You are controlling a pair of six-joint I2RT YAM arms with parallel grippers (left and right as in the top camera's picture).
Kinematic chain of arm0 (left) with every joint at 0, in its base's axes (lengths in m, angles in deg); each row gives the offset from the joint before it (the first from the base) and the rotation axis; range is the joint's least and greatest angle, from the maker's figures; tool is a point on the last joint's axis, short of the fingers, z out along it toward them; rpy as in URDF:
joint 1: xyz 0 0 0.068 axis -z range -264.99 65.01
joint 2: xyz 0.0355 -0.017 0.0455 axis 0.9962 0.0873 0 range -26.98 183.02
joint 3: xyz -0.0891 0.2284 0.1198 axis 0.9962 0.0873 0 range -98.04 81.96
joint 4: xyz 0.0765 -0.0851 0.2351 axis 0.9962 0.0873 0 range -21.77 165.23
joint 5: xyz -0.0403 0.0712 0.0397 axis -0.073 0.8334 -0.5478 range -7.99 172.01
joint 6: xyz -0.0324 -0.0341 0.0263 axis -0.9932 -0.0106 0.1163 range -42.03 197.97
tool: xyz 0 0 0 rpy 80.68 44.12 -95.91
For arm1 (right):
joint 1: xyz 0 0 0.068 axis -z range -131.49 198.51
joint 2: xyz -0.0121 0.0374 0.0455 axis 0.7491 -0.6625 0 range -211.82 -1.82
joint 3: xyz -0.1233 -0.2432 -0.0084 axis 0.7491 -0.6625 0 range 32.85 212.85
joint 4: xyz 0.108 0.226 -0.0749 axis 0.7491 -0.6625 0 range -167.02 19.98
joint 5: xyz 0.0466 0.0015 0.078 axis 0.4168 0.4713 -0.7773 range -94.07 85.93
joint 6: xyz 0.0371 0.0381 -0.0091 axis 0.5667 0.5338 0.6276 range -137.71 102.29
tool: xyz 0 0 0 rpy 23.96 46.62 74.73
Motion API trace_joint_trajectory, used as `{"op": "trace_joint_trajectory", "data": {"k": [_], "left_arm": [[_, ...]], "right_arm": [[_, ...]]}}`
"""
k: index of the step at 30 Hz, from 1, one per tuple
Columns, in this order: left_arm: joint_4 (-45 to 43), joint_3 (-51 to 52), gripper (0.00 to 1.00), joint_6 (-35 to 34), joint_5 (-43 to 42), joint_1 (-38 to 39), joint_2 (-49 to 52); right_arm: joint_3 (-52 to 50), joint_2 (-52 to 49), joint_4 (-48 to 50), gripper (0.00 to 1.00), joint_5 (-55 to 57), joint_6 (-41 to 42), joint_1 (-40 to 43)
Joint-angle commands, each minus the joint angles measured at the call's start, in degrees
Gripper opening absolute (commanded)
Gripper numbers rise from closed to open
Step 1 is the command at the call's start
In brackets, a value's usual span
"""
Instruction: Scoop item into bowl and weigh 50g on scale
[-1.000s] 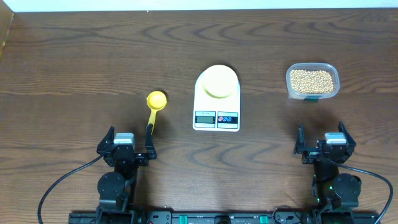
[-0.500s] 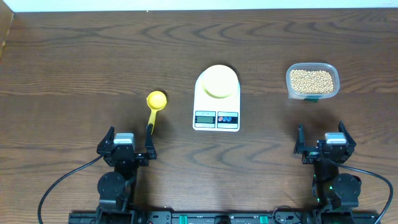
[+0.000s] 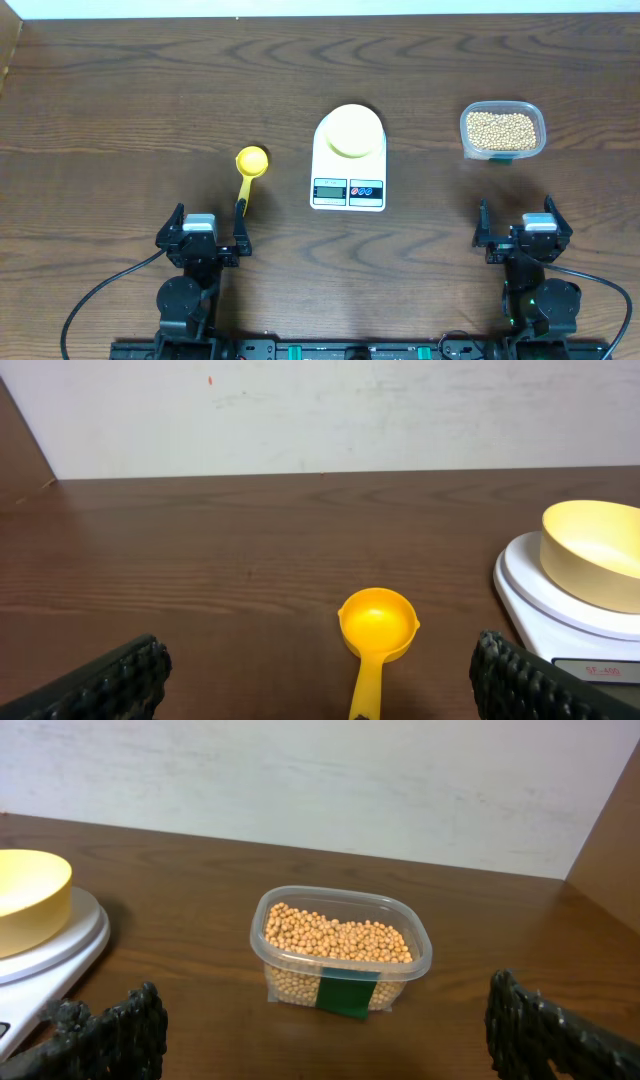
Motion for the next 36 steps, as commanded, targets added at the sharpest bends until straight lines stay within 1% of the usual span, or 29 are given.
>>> {"op": "trace_joint_trajectory", "data": {"k": [1, 25, 29, 36], "left_arm": [[0.57, 1.84, 0.97, 0.7, 0.92, 0.02, -0.37], [0.28, 1.84, 0.98, 0.72, 0.94, 0.02, -0.37], [-1.68, 1.77, 0.98, 0.7, 0.92, 0.02, -0.37], [-1.51, 0.02, 0.98, 0.66, 0.92, 0.02, -0.37]], "right_arm": [[-0.09, 0.44, -0.2, 0.99, 0.68, -0.81, -0.39], [-0.09, 0.44, -0.2, 0.99, 0.68, -0.81, -0.39], [-0.09, 0.44, -0.2, 0.99, 0.68, -0.81, -0.39], [-0.09, 0.44, -0.2, 0.99, 0.68, -0.81, -0.39]]}}
